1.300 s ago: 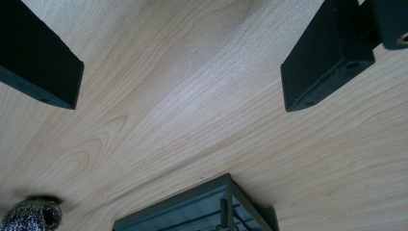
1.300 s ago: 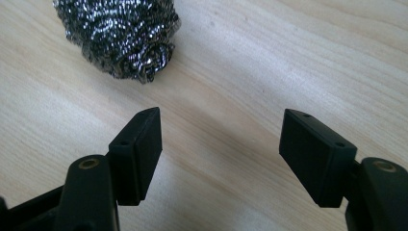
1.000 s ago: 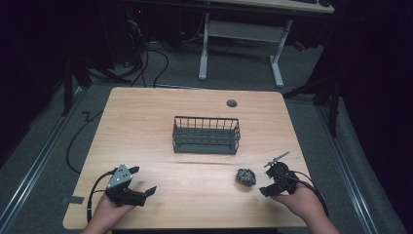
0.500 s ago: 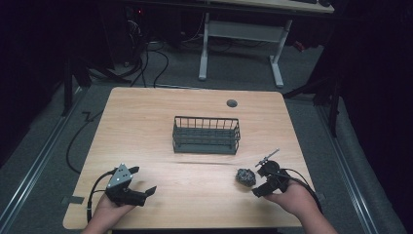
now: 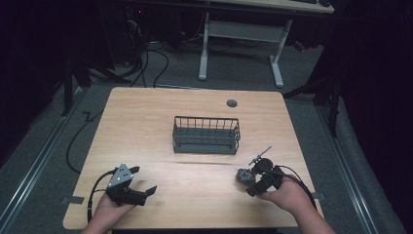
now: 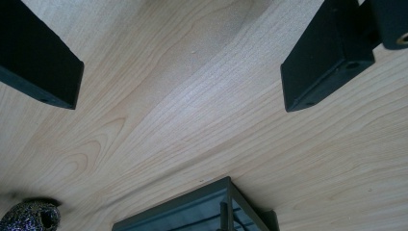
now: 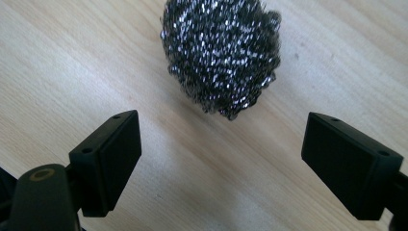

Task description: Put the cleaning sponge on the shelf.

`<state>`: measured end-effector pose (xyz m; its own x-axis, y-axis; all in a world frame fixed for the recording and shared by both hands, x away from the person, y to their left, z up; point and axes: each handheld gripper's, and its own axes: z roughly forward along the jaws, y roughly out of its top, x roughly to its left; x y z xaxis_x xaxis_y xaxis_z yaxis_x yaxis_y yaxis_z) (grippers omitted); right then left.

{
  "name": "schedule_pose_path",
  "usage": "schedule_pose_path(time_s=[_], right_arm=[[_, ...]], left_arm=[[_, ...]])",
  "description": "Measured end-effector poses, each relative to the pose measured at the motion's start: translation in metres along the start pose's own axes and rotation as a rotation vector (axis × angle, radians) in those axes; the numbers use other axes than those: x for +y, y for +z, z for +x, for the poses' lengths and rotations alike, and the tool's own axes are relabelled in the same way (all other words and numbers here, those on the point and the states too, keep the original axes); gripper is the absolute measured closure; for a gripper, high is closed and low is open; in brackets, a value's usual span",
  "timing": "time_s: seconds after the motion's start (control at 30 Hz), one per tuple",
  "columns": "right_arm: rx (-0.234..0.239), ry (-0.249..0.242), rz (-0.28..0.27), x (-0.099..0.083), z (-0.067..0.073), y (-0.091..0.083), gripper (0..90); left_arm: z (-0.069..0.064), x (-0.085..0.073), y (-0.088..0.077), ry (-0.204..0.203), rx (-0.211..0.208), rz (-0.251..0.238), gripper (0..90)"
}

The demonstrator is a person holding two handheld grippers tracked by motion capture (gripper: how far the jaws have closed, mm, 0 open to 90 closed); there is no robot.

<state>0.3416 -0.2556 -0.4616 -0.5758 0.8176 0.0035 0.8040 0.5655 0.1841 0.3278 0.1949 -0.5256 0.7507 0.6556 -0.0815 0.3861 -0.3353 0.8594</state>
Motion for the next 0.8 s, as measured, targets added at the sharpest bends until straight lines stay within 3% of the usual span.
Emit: schedule_pose_path(time_s=[0.4,0.8], right_arm=[[0.009,-0.045,0.004,0.011,0.004,0.001,15.5],[-0.005,-0.056,-0.004,0.026,-0.004,0.014,22.0]], left_arm=[[0.001,0.001,-0.002,0.008,0.0,-0.011,1.8],[0.001,0.0,-0.003,0.004,0.006,-0.009,1.8]])
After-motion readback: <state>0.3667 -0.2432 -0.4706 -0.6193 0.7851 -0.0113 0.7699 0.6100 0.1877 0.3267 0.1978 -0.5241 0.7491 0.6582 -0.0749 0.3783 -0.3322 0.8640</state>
